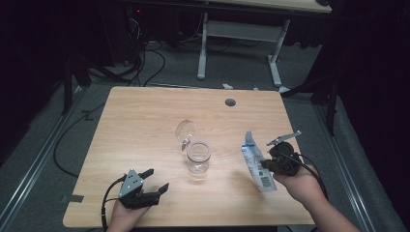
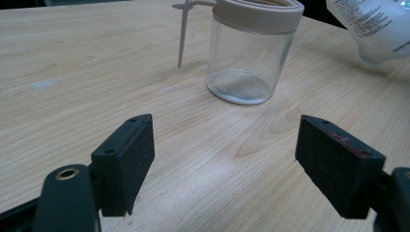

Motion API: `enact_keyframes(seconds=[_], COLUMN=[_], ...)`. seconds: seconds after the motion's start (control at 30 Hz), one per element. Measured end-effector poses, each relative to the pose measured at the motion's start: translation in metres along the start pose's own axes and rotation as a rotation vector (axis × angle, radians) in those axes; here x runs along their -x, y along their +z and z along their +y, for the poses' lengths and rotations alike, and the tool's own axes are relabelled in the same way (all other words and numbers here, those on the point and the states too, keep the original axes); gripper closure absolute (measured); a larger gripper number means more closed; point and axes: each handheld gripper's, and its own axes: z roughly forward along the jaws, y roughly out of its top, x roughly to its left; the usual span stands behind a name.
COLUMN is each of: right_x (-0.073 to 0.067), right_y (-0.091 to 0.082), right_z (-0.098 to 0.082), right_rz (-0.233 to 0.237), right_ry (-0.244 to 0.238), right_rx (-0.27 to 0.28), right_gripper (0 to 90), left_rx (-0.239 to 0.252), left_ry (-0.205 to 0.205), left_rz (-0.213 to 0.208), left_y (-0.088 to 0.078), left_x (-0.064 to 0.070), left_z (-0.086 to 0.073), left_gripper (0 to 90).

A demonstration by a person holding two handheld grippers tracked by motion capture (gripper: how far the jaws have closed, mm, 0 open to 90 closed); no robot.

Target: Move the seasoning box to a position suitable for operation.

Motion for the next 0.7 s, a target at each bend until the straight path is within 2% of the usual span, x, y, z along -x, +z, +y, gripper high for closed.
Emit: enact_keyframes(seconds=[0.7], right_x=[-0.004], right_y=[-0.004], right_z=[0.011], right_rz=[0.019], right_ry=[-0.015], right_rx=[-0.145], right_gripper=[89.5], left_rx=[0.005], left_ry=[0.006], left_rz=[-0.013], left_y=[0.001], left_x=[0.001], left_z=[0.0], left_gripper=[24.0])
